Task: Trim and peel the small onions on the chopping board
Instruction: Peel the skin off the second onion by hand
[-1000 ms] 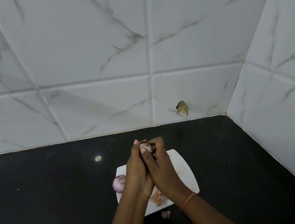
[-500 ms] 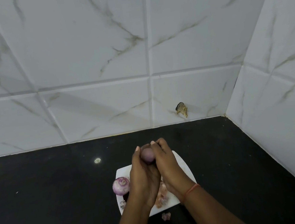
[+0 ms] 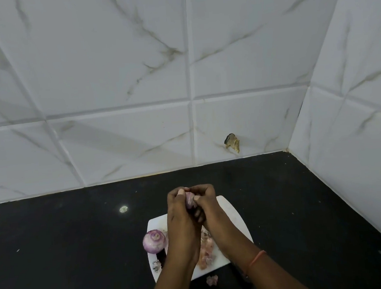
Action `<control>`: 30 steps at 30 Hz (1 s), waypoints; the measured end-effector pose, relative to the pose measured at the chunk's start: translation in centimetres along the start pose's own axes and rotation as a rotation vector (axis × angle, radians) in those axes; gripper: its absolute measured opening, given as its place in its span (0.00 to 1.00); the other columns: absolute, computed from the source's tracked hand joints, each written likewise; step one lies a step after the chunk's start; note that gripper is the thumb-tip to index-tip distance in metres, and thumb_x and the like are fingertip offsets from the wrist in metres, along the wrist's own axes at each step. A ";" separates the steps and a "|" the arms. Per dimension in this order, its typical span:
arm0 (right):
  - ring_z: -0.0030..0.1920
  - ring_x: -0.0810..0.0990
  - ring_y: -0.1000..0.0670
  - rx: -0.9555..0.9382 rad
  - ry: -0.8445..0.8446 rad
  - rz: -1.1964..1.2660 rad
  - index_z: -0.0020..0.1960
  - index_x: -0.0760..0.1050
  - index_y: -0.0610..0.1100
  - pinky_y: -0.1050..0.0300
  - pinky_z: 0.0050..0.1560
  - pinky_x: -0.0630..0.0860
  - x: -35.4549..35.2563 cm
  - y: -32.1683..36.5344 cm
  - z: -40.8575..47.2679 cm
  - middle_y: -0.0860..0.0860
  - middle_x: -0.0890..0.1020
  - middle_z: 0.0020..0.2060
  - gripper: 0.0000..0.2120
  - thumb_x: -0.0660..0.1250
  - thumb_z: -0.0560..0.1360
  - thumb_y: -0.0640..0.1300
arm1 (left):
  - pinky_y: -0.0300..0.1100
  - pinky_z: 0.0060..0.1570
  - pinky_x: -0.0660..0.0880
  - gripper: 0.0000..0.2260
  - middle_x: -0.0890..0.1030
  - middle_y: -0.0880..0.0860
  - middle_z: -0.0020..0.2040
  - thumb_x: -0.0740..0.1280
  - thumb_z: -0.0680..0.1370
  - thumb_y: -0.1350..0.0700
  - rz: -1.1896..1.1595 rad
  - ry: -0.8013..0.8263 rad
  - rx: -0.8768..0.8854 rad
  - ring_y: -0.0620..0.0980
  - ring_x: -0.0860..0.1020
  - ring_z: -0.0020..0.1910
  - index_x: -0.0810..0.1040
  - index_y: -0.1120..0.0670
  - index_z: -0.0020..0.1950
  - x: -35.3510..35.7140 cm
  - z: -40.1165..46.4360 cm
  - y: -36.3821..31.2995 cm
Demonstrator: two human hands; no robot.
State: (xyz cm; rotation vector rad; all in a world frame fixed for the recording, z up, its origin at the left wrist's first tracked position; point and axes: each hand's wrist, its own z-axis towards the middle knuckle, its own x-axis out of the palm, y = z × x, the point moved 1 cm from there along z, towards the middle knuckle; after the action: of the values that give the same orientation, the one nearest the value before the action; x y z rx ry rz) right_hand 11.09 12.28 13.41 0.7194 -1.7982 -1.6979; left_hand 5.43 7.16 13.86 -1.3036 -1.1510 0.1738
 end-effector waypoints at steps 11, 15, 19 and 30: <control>0.58 0.77 0.61 -0.151 0.065 -0.119 0.62 0.64 0.54 0.64 0.56 0.76 0.1 0.1 -0.4 0.56 0.75 0.57 0.11 0.60 0.81 0.49 | 0.47 0.62 0.76 0.18 0.82 0.57 0.46 0.59 0.83 0.43 -0.263 -0.011 -0.214 0.52 0.82 0.50 0.80 0.56 0.50 0.2 0.0 -1.0; 0.55 0.79 0.60 -0.151 0.016 -0.134 0.59 0.66 0.52 0.64 0.54 0.77 0.2 0.0 -0.3 0.54 0.77 0.54 0.07 0.59 0.82 0.49 | 0.45 0.55 0.77 0.15 0.82 0.57 0.43 0.59 0.83 0.48 -0.282 0.071 -0.224 0.51 0.82 0.46 0.79 0.56 0.48 -0.1 -0.4 -1.4; 0.42 0.80 0.62 -0.062 -0.057 -0.025 0.53 0.69 0.50 0.68 0.40 0.75 0.2 0.2 0.1 0.51 0.79 0.46 0.04 0.56 0.83 0.45 | 0.42 0.44 0.78 0.08 0.81 0.57 0.46 0.60 0.80 0.58 -0.037 0.107 -0.129 0.49 0.82 0.45 0.77 0.58 0.52 -0.2 -1.0 -1.0; 0.44 0.81 0.61 -0.099 -0.037 -0.056 0.55 0.69 0.48 0.66 0.42 0.76 0.5 0.5 -0.2 0.51 0.80 0.46 0.07 0.56 0.83 0.49 | 0.32 0.34 0.77 0.13 0.80 0.56 0.41 0.54 0.86 0.55 0.262 -0.051 0.185 0.45 0.81 0.38 0.74 0.61 0.51 0.2 -1.2 -0.4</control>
State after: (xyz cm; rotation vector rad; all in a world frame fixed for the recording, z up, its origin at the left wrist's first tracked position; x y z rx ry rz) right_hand 10.89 11.81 13.94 0.7060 -1.7195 -1.8344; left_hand 6.20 6.35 14.45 -1.2866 -0.9790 0.4971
